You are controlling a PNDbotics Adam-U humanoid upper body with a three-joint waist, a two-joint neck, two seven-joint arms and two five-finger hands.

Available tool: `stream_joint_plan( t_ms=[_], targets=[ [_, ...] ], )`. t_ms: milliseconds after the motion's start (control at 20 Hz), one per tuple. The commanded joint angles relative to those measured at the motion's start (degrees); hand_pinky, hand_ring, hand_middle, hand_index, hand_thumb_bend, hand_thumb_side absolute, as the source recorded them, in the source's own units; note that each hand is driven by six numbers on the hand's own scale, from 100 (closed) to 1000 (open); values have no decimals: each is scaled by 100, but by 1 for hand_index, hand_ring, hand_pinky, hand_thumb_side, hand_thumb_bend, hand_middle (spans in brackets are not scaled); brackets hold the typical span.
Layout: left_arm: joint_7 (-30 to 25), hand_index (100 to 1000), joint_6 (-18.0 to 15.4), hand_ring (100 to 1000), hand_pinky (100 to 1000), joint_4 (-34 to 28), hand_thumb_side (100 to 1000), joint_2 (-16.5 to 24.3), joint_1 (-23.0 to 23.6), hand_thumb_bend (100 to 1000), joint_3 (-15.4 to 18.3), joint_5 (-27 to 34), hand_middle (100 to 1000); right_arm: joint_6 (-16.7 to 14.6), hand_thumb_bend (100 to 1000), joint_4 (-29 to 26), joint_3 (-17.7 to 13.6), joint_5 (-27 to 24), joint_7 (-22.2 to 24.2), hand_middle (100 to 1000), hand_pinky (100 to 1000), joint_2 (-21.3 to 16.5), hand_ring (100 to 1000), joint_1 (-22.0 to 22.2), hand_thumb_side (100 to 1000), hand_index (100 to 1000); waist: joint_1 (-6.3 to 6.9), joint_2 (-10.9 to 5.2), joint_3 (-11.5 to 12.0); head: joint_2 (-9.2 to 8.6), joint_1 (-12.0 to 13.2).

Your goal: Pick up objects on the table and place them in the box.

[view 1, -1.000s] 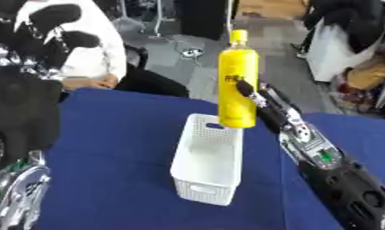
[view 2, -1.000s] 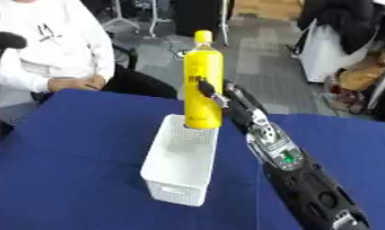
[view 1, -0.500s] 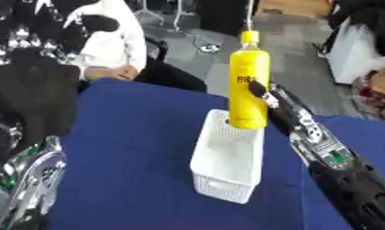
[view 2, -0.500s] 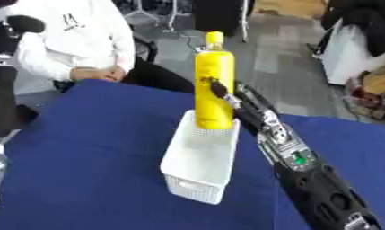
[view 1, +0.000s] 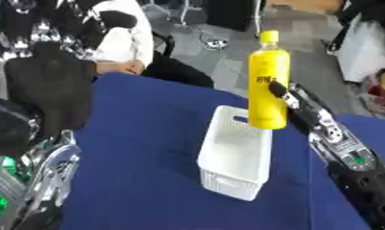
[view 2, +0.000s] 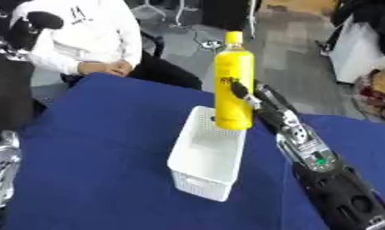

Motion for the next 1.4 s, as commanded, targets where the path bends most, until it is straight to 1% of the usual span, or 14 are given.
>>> stream_joint_plan(
  t_ms=[50, 100, 200, 300, 400, 450, 500, 550, 600, 700, 950, 1250, 1400],
  targets=[
    [9, 861, -21, 755, 696, -81, 904, 49, -40, 271, 16, -20, 850, -553, 271, -116, -90, 456, 3, 100, 100, -218, 100, -31, 755, 377, 54, -82, -20, -24, 59],
    [7, 861, -20, 754, 696, -81, 904, 51, -34, 271, 14, -25, 850, -739, 254, -105, -102, 535, 5, 100, 100, -230, 100, -20, 781, 367, 52, -80, -22, -34, 65],
    [7, 861, -22, 754, 696, -81, 904, 51, -29, 272, 13, -32, 850, -1054, 255, -39, -131, 610, -6, 100, 100, -244, 100, 14, 780, 367, 48, -75, -24, -38, 76],
    [10, 861, -24, 754, 696, -81, 904, 49, -32, 272, 13, -36, 850, -1249, 253, 57, -156, 620, -27, 100, 100, -242, 100, 34, 777, 367, 45, -67, -20, -32, 93],
    [14, 861, -24, 754, 696, -81, 904, 45, -37, 272, 14, -38, 850, -1350, 254, 136, -169, 593, -43, 100, 100, -220, 100, 40, 774, 367, 42, -62, -13, -25, 107],
    [16, 861, -23, 755, 697, -81, 904, 45, -38, 272, 14, -39, 850, -1377, 292, 165, -171, 563, -49, 100, 100, -201, 100, 39, 750, 367, 40, -61, -10, -28, 104],
    [17, 861, -22, 754, 696, -81, 904, 44, -43, 272, 13, -40, 850, -1398, 252, 180, -168, 532, -48, 100, 100, -172, 100, 30, 772, 367, 39, -60, -4, -69, 48],
    [16, 861, -21, 754, 696, -81, 904, 44, -49, 272, 11, -41, 850, -1410, 253, 189, -161, 506, -42, 100, 100, -146, 100, 20, 772, 367, 38, -58, 0, -107, -6],
    [15, 861, -19, 755, 697, -81, 904, 42, -57, 272, 9, -39, 850, -1417, 252, 192, -150, 482, -32, 100, 100, -106, 100, 7, 770, 367, 36, -58, 7, -168, -126],
    [11, 861, -19, 755, 697, -81, 904, 39, -72, 272, 4, -32, 850, -1420, 250, 190, -125, 440, -2, 100, 100, -16, 100, -19, 770, 368, 34, -58, 16, -247, -288],
    [-11, 861, -21, 755, 698, -81, 904, 25, -108, 272, -7, -2, 850, -1391, 249, 185, -53, 344, 105, 100, 100, 237, 100, -62, 767, 368, 34, -54, 38, -400, -504],
    [-9, 860, -42, 756, 702, -81, 904, -8, -155, 272, 11, 11, 850, -1356, 245, 211, -60, 272, 125, 100, 100, 610, 100, -81, 759, 369, 44, -31, 69, -488, -726],
    [-2, 860, -42, 756, 703, -81, 904, -26, -177, 273, 23, 8, 850, -1360, 243, 234, -61, 312, 130, 100, 100, 760, 100, -120, 758, 370, 47, -23, 84, -498, -823]
  ],
)
